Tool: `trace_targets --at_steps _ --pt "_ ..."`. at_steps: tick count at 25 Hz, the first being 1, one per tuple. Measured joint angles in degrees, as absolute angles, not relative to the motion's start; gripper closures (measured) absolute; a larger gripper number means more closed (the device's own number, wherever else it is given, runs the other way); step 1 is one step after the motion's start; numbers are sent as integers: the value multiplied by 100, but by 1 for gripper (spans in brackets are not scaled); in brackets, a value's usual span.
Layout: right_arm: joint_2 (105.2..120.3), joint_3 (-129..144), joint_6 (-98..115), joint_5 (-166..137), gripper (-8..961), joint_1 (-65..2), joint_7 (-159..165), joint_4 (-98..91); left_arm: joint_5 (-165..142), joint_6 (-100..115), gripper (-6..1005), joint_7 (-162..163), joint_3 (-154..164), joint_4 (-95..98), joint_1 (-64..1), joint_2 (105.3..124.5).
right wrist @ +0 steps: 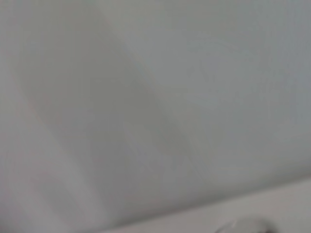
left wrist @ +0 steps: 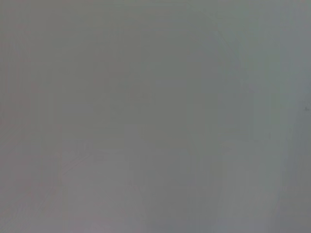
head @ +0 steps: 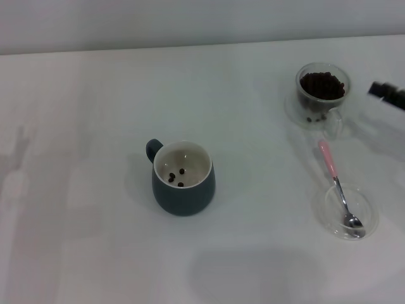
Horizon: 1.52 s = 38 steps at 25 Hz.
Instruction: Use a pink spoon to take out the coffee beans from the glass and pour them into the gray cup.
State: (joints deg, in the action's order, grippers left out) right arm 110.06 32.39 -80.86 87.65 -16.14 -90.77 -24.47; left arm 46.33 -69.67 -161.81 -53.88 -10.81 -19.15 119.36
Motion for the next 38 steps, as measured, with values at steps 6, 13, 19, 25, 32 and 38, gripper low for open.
trace_targets --at_steps 6,13,19,25,32,38 --pt "11341 2432 -7819 8775 391 -1611 -10501 -2424 4637 -6961 108 -16181 -5388 -1081 -1903 11936" --pt "11485 1218 -7212 9743 350 -1813 -13743 -1021 4760 -6938 108 -16180 -5397 -1045 -1933 11926" --pt "11508 1108 -6986 10588 235 -1962 -15875 -386 4866 -6934 107 -16168 -5397 -1012 -1968 11926" --pt "11514 1103 -6660 10865 116 -2119 -16276 -374 4921 -6911 108 -16171 -5397 -1009 -2054 11927" --pt "11531 1092 -6377 11043 78 -2337 -16421 -467 5231 -6624 107 -16174 -5397 -997 -2244 11934" --pt "11530 1089 -6299 11065 79 -2459 -16469 -572 5340 -6366 107 -16177 -5396 -975 -2474 11927"
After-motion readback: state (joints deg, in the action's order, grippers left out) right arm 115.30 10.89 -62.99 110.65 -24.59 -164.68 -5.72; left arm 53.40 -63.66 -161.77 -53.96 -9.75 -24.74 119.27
